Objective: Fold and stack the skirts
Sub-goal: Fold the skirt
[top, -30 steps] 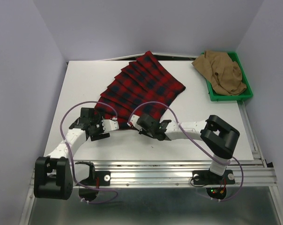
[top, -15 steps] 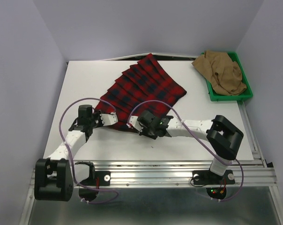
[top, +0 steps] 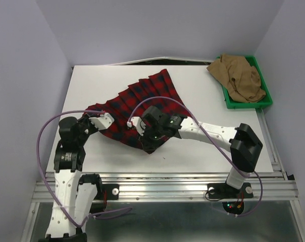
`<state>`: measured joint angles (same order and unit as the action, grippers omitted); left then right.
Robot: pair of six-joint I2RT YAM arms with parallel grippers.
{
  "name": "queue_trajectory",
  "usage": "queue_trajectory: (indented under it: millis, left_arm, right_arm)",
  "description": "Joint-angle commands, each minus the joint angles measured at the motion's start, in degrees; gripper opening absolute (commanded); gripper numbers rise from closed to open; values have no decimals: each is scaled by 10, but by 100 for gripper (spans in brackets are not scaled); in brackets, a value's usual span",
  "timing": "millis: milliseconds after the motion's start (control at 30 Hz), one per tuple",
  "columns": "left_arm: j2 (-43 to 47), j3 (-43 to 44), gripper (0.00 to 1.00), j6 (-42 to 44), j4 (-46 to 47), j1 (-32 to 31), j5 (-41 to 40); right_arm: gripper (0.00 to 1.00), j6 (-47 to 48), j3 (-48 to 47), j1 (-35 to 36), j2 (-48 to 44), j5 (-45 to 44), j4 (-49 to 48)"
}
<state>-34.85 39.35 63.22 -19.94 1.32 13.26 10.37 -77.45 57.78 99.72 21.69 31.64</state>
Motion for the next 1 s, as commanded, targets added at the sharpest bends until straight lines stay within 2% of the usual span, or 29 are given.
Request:
queue_trajectory:
  millis: [0, 200, 400, 500, 600, 700, 967]
  left_arm:
    - [29, 46, 0, -85, -12, 2, -16]
    - [-28, 121, 0, -156, 69, 2, 3]
    - [-175, 228, 0, -211, 133, -1, 75]
    - [-246, 278, 0, -237, 155, -11, 81]
    - [-314, 326, 0, -246, 175, -47, 71]
    - [-372, 360, 0, -237, 193, -113, 36]
    - [-563, 448, 0, -220, 226, -210, -38]
  right_arm:
    - [1, -43, -42, 3, -26, 116, 11]
    - [1, -68, -36, -9, -90, 128, 11]
    - [1, -85, 0, -114, -134, 215, 1]
    - [1, -84, 24, -178, -146, 251, 1]
    - [1, -81, 38, -239, -144, 285, 0]
    - [1, -68, 51, -295, -126, 346, 1]
    - [1, -28, 114, -391, -87, 415, 3]
